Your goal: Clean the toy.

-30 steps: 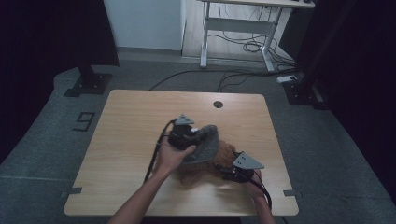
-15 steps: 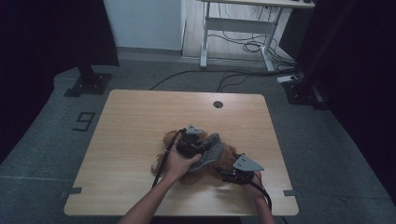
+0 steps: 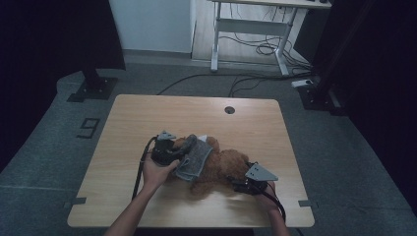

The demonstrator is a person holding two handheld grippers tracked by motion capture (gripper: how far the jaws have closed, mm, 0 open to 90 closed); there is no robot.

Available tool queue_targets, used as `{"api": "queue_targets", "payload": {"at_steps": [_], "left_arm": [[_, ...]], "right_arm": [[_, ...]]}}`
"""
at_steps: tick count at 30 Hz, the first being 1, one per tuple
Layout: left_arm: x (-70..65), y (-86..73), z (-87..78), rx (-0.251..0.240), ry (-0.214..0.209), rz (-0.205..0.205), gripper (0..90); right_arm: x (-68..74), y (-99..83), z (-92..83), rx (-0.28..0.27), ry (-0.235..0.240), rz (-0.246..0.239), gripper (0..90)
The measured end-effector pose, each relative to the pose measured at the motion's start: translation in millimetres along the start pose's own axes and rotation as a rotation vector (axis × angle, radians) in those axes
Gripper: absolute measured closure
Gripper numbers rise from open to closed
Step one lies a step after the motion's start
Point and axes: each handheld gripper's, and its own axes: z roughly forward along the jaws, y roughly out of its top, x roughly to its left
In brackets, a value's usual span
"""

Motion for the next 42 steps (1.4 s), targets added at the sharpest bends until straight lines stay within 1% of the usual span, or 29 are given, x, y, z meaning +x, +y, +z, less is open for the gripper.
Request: {"api": "queue_targets", "payload": {"at_steps": [4,5,6,7,9,10,11,14,16,18,20,22,23,24,25,26,27,28,30,31,32,33,34,35,36,38,40,41,42], "left_arm": [[9.5,-3.9,-6.0,0.008,0.046,-0.005,77.1],[10.9,-3.4,-7.2,0.006,0.042,-0.008,77.1],[10.5,-1.5,-8.7,-0.001,0.029,-0.005,77.1],[8.3,0.4,-9.2,-0.007,0.028,-0.004,77.2],[-1.9,8.0,-9.3,-0.028,0.018,0.024,77.5],[-11.1,13.9,-8.2,-0.041,0.002,0.041,77.5],[-17.3,17.7,-6.8,-0.048,-0.014,0.055,77.6],[-48.6,32.8,5.5,-0.056,-0.102,0.094,77.6],[-75.1,42.0,19.0,-0.044,-0.142,0.141,77.7],[-101.3,49.2,33.7,-0.035,-0.189,0.17,77.7],[-126.6,53.8,51.3,-0.022,-0.225,0.195,77.7],[-140.6,53.5,66.1,-0.004,-0.243,0.201,77.6],[-145.5,51.7,75.5,0.019,-0.234,0.209,77.7],[-148.2,48.4,85.3,0.045,-0.204,0.218,77.7],[-147.8,44.7,92.7,0.054,-0.164,0.236,77.7],[-143.8,42.1,96.5,0.048,-0.156,0.222,77.7],[-137.6,41.2,97.1,0.048,-0.176,0.179,77.8],[-131.7,40.7,95.5,0.05,-0.18,0.158,77.8],[-123.8,39.1,90.2,0.051,-0.128,0.174,77.8],[-119.0,38.5,87.2,0.051,-0.108,0.173,77.9],[-113.5,38.1,83.7,0.056,-0.077,0.176,77.9],[-107.2,37.4,80.2,0.064,-0.034,0.186,78.0],[-99.4,36.1,77.1,0.073,-0.007,0.186,78.0],[-89.9,33.9,73.5,0.074,-0.011,0.165,77.9],[-77.1,30.6,67.1,0.068,-0.034,0.126,77.9],[-62.7,25.7,56.6,0.045,-0.049,0.088,77.7],[-47.8,18.8,42.3,0.016,-0.039,0.068,77.8],[-42.9,16.5,37.6,0.01,-0.035,0.061,77.8],[-35.4,12.8,30.5,-0.001,-0.032,0.045,77.8]], "right_arm": [[-0.3,-0.1,0.1,-0.001,0.0,0.003,25.3],[-0.5,-0.1,0.2,-0.001,-0.001,0.007,25.3],[-0.8,-0.1,0.2,-0.001,-0.001,0.009,25.3],[-1.1,-0.2,0.3,-0.001,0.0,0.012,25.3],[-1.7,-0.3,0.4,-0.001,-0.001,0.018,25.3],[-2.1,-0.4,0.4,-0.001,-0.001,0.017,25.3],[-2.2,-0.5,0.4,-0.001,-0.001,0.02,25.2],[-1.8,-0.4,0.5,-0.002,-0.003,0.019,25.3],[-1.5,-0.4,0.4,-0.002,-0.004,0.021,25.3],[-1.6,-0.4,0.5,-0.003,-0.004,0.021,25.3],[-1.8,-0.5,0.4,-0.004,-0.004,0.021,25.3],[-1.5,-0.7,-0.1,0.0,-0.002,0.027,25.2],[-1.6,-0.7,-0.2,0.001,-0.001,0.027,25.2],[-1.6,-0.8,-0.3,0.001,-0.003,0.025,25.2],[-1.5,-0.9,-0.5,0.004,-0.001,0.027,25.0],[-2.0,-1.5,-0.4,0.011,0.001,0.029,24.6],[-2.6,-2.7,-0.2,0.014,0.004,0.035,24.5],[-3.1,-3.7,-0.1,0.008,0.007,0.042,24.6],[-1.9,-2.6,0.1,0.015,0.003,0.028,24.6],[-1.2,-1.4,0.7,0.019,-0.001,0.021,24.6],[-0.7,-0.7,1.1,0.023,-0.004,0.018,24.7],[-0.8,-0.4,1.1,0.026,-0.006,0.02,24.9],[-1.1,-0.4,1.1,0.023,-0.005,0.024,25.0],[-1.1,-0.5,0.8,0.025,-0.005,0.025,25.0],[-0.9,-0.3,0.6,0.026,-0.006,0.021,25.1],[0.6,0.3,0.9,0.028,-0.011,0.016,25.2],[1.6,0.7,1.1,0.029,-0.015,0.016,25.3],[1.5,0.4,1.0,0.026,-0.016,0.015,25.3],[1.5,0.2,0.9,0.025,-0.015,0.018,25.3]]}}
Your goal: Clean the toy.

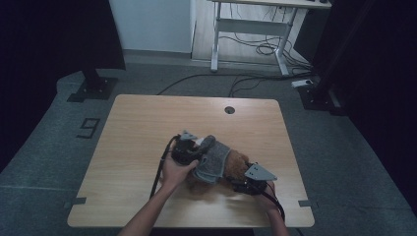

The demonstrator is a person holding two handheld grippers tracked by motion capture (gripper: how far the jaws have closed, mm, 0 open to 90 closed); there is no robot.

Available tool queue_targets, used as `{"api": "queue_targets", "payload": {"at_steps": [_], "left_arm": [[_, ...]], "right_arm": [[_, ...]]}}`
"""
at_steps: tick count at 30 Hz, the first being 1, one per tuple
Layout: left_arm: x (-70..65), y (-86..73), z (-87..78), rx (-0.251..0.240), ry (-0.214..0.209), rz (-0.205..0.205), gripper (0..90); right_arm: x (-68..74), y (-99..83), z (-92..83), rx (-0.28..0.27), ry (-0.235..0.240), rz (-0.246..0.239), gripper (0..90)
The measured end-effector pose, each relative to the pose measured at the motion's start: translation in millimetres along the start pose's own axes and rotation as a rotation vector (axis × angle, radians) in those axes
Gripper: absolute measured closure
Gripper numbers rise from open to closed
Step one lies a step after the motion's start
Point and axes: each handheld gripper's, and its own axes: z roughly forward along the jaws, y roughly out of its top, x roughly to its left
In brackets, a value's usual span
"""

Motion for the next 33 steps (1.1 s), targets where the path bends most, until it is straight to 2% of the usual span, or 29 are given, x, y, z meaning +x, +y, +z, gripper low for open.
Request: {"api": "queue_targets", "payload": {"at_steps": [6,14,16,18,21,23,24,26,29,33], "left_arm": [[22.5,-13.9,-21.7,-0.022,0.034,-0.037,77.7],[39.5,-25.4,-30.5,-0.02,0.073,-0.061,77.5],[46.2,-29.6,-30.5,-0.006,0.106,-0.068,77.6],[58.1,-39.6,-27.1,0.035,0.135,-0.083,77.7],[71.5,-59.3,-18.6,0.067,0.127,-0.123,77.7],[80.9,-69.0,-19.0,0.051,0.086,-0.179,77.7],[83.5,-70.4,-20.3,0.05,0.084,-0.185,77.6],[84.4,-67.9,-24.4,0.059,0.106,-0.169,77.6],[81.4,-58.1,-34.2,0.046,0.121,-0.145,77.6],[65.7,-31.6,-52.4,-0.028,0.116,-0.092,77.5]], "right_arm": [[0.6,0.1,0.0,0.0,-0.001,0.006,25.4],[0.7,-0.5,-0.1,-0.005,-0.001,0.007,25.2],[0.8,-0.7,-0.3,-0.005,-0.002,0.011,25.2],[0.3,-0.9,-0.5,-0.004,-0.001,0.015,25.3],[-1.7,-1.6,-0.8,-0.007,0.004,0.026,25.3],[-2.2,-1.7,-0.7,-0.008,0.003,0.03,25.3],[-2.3,-1.7,-0.7,-0.009,0.003,0.031,25.2],[-2.6,-1.9,-0.7,-0.01,0.003,0.036,25.2],[-2.6,-1.9,-0.8,-0.01,0.001,0.035,25.2],[-3.7,-1.9,-0.2,-0.011,0.001,0.039,25.2]]}}
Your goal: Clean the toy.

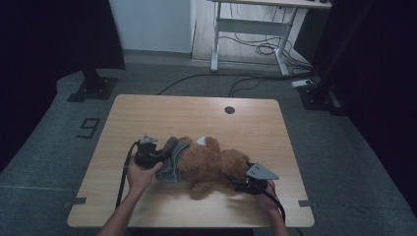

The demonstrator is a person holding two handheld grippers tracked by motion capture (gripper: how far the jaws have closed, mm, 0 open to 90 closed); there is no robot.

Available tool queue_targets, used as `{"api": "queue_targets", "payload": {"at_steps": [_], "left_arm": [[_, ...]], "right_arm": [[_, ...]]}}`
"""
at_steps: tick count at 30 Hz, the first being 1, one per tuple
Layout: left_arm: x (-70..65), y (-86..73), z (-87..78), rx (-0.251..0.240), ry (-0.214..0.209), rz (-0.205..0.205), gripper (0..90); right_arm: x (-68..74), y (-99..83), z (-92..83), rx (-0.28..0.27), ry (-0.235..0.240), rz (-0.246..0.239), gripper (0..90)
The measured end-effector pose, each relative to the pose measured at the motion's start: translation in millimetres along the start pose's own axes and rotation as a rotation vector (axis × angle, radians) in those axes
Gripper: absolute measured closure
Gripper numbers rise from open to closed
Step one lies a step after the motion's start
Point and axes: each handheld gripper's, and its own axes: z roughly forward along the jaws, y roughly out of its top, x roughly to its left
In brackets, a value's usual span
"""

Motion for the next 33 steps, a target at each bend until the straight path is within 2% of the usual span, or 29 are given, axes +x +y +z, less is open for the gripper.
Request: {"api": "queue_targets", "payload": {"at_steps": [4,7,11,14,15,18,22,25,28,33], "left_arm": [[-22.0,26.8,-8.5,-0.054,-0.028,0.044,77.5],[-45.3,46.7,-6.1,-0.079,-0.065,0.083,77.4],[-72.4,58.9,9.3,-0.063,-0.101,0.13,77.2],[-86.0,58.8,29.7,-0.016,-0.109,0.15,77.1],[-88.4,56.4,38.8,0.011,-0.106,0.152,77.1],[-87.6,50.3,51.0,0.035,-0.087,0.151,77.0],[-80.8,46.4,52.4,0.034,-0.086,0.125,77.2],[-80.1,41.2,51.4,0.028,-0.086,0.128,77.3],[-82.0,34.8,49.8,0.012,-0.085,0.139,77.4],[-85.0,26.0,46.0,-0.009,-0.076,0.156,77.5]], "right_arm": [[0.0,0.5,0.7,0.001,-0.005,-0.002,25.0],[0.1,0.7,1.2,0.0,-0.009,-0.003,24.9],[-1.7,1.5,3.6,-0.005,-0.013,-0.011,24.8],[-4.0,2.4,6.6,-0.006,-0.016,-0.016,24.6],[-4.5,2.6,7.4,-0.007,-0.017,-0.019,24.5],[-4.7,2.7,10.1,-0.01,-0.029,-0.026,23.8],[-5.1,3.3,14.7,-0.021,-0.043,-0.025,23.1],[-5.0,4.9,14.5,-0.017,-0.043,-0.026,20.2],[-6.0,8.9,8.7,0.014,-0.013,0.025,14.8],[-5.9,14.1,0.6,0.041,0.002,0.083,10.4]]}}
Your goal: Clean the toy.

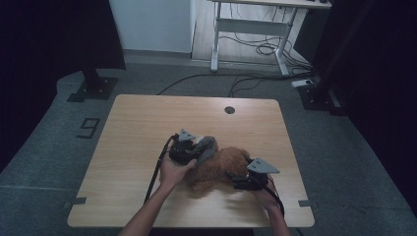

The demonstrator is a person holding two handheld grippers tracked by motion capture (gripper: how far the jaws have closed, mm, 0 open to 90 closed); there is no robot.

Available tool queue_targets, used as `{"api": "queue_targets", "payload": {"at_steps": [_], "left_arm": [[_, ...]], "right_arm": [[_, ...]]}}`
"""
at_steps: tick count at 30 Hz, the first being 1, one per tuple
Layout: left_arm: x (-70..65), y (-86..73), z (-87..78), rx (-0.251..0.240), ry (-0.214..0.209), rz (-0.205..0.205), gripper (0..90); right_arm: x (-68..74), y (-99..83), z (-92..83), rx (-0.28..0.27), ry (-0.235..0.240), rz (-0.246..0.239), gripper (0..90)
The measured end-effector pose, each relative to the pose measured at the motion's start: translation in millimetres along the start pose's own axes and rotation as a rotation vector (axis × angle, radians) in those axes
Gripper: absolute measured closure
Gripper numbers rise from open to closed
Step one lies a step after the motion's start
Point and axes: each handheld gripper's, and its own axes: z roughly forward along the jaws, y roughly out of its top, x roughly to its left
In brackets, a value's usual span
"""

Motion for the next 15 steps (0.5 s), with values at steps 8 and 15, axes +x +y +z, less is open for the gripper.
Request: {"api": "queue_targets", "payload": {"at_steps": [8,15], "left_arm": [[-2.4,-16.4,-8.0,-0.03,-0.035,0.004,77.8],[-8.9,-31.2,-16.9,-0.061,-0.06,0.014,78.0]], "right_arm": [[-7.7,7.5,-14.1,-0.019,0.041,0.117,9.0],[-14.5,17.8,-11.6,-0.023,0.028,0.263,6.9]]}}
